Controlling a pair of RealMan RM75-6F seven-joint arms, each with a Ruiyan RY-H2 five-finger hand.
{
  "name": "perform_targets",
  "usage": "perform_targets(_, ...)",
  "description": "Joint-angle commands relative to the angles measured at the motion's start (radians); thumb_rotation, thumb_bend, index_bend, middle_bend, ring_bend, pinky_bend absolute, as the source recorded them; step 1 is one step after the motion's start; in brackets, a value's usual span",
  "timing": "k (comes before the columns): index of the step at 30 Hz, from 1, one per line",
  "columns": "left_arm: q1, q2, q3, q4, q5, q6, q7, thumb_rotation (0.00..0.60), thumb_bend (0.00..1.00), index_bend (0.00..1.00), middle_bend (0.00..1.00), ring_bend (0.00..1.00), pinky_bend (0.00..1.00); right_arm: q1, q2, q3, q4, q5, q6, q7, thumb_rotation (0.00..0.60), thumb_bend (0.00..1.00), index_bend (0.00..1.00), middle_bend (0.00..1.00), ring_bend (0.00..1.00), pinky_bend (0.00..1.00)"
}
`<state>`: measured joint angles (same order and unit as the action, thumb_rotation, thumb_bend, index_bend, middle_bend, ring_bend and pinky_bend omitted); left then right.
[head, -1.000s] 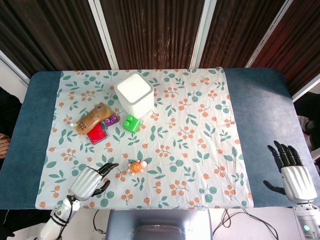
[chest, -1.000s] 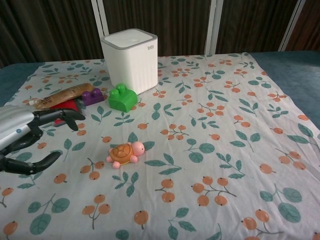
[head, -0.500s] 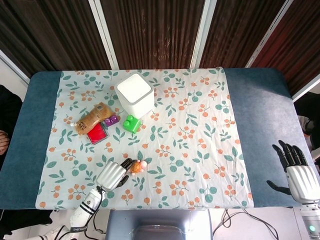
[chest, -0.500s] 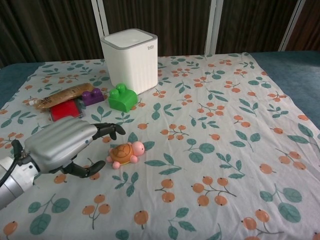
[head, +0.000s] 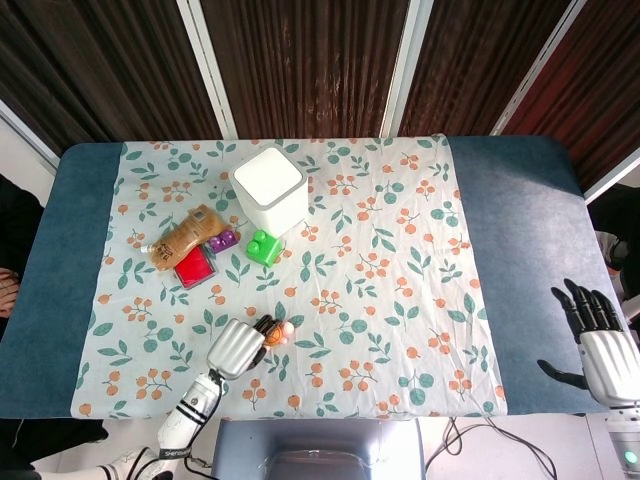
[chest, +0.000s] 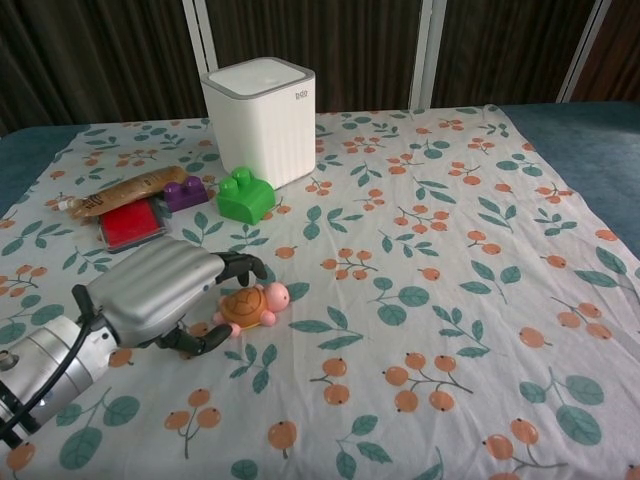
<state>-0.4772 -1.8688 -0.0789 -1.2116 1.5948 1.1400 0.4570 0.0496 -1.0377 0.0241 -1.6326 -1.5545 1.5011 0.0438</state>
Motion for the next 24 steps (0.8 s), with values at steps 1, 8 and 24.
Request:
perform_targets(1, -0.008, -0.018, -0.006, 0.012, -0.02, -0.008, 0.018, 0.6, 0.36, 0.26, 0.33, 0.96, 1.0, -0.001, 0.003, 0.001, -0.002, 0.001, 0.002, 0.006, 0.6, 0.18, 0.0, 0.0, 0.0, 0.0)
perform_targets(8, -0.022, -0.045, 0.003, 0.044, -0.026, -0.004, 0.033, 0.6, 0.36, 0.45, 0.54, 0.97, 1.0, -0.005, 0.01, 0.004, 0.0, 0.003, 0.008, 0.017, 0.6, 0.18, 0.0, 0.0, 0.0, 0.0)
perform_targets(24, -0.042, -0.187, 0.013, 0.339, 0.065, 0.204, -0.126, 0.6, 0.45, 0.86, 0.9, 1.0, 1.0, -0.007, 0.016, 0.001, -0.003, -0.002, 0.005, 0.02, 0.6, 0.18, 0.0, 0.0, 0.0, 0.0)
